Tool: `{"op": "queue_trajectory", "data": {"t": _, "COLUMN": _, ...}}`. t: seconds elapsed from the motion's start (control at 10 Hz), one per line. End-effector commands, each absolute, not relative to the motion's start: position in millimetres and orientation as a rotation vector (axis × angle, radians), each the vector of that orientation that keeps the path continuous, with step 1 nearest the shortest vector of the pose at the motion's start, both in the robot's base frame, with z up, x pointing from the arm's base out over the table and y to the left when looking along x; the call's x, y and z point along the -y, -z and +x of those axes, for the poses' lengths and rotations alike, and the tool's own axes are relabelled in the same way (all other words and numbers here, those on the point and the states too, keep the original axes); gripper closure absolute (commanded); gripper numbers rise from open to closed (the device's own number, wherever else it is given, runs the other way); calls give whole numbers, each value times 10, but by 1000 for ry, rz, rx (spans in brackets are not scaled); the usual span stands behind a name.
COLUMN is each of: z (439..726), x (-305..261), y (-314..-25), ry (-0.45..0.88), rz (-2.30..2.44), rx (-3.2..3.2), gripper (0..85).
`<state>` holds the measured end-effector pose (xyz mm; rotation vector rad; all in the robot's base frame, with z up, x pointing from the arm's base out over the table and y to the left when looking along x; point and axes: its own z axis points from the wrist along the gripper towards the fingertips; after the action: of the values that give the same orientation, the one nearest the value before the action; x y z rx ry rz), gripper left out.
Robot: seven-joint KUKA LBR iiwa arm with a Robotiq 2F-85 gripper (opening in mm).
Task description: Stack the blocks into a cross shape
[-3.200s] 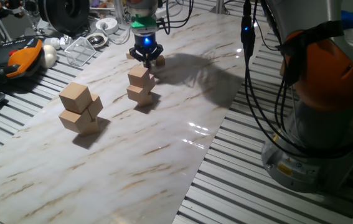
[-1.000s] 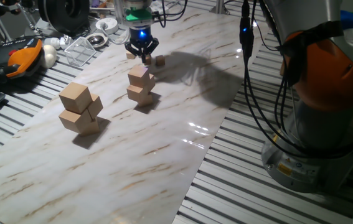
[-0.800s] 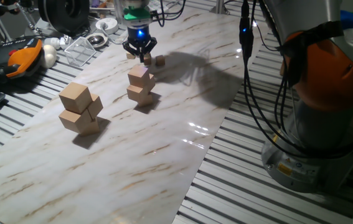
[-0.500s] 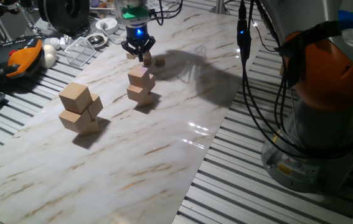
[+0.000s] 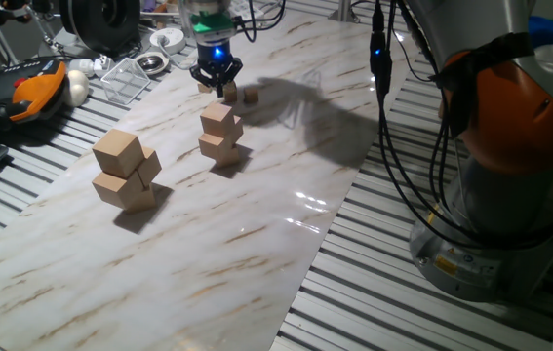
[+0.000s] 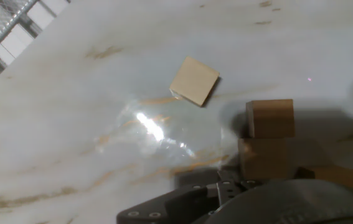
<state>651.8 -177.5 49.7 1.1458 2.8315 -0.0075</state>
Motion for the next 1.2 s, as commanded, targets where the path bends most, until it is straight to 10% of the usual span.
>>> {"op": "queue_trajectory", "data": {"t": 0.0, "z": 6513, "x": 1792, "y": -480, "ry": 13, "rz": 1134, "rx": -2833, "gripper": 850}}
{"op": "queue_trajectory", "data": {"t": 1.1, "z": 6496, "x": 1908, "y": -431, "ry": -1, "rz": 1118, "rx": -2840, "gripper": 850}}
